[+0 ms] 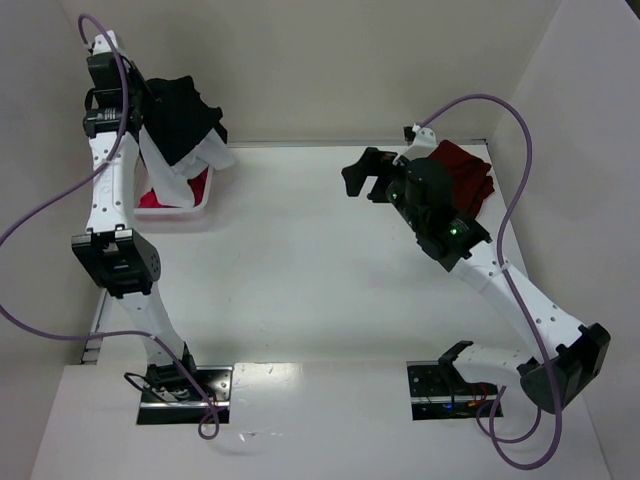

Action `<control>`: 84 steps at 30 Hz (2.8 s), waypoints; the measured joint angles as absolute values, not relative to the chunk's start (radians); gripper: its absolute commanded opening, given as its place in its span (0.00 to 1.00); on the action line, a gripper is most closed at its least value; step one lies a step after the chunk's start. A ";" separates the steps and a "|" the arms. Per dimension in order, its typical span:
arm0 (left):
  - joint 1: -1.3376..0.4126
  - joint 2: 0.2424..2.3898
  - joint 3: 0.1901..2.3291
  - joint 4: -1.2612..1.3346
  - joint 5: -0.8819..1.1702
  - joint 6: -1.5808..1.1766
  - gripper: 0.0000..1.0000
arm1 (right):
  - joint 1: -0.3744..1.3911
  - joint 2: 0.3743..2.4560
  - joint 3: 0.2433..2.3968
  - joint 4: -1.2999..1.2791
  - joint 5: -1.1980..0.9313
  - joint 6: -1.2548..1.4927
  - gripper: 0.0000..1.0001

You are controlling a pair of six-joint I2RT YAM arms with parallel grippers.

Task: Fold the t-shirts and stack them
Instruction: Grab crumpled tshirt from bin with the left arm

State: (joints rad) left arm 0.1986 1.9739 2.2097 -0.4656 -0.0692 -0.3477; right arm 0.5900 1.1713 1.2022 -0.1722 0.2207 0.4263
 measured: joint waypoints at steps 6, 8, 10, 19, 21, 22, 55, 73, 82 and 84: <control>0.224 1.975 2.250 -0.470 -0.172 -0.368 0.00 | 0.584 1.205 1.183 -0.171 0.209 0.431 1.00; 0.245 1.979 2.242 -0.467 -0.179 -0.371 0.03 | 0.584 1.213 1.174 -0.167 0.202 0.435 1.00; 0.263 1.979 2.212 -0.455 -0.179 -0.371 0.08 | 0.584 1.220 1.166 -0.164 0.195 0.440 1.00; 0.283 1.958 1.822 -0.350 -0.124 -0.369 0.68 | 0.584 1.239 1.139 -0.142 0.172 0.458 1.00; 0.280 1.958 1.760 -0.353 -0.113 -0.366 0.79 | 0.584 1.239 1.137 -0.141 0.171 0.461 1.00; 0.278 1.958 1.744 -0.360 -0.110 -0.367 0.81 | 0.584 1.239 1.137 -0.140 0.170 0.461 1.00; 0.276 2.121 1.874 -0.284 -0.234 -0.401 0.40 | 0.584 1.248 1.093 -0.105 0.162 0.460 1.00; 0.276 2.102 1.881 -0.286 -0.234 -0.398 0.00 | 0.584 1.208 1.069 -0.105 0.162 0.478 1.00; 0.276 2.065 1.887 -0.325 -0.192 -0.395 0.00 | 0.584 1.203 1.054 -0.105 0.162 0.482 1.00; 0.276 2.038 1.914 -0.364 -0.168 -0.395 0.00 | 0.584 1.201 1.054 -0.105 0.162 0.483 1.00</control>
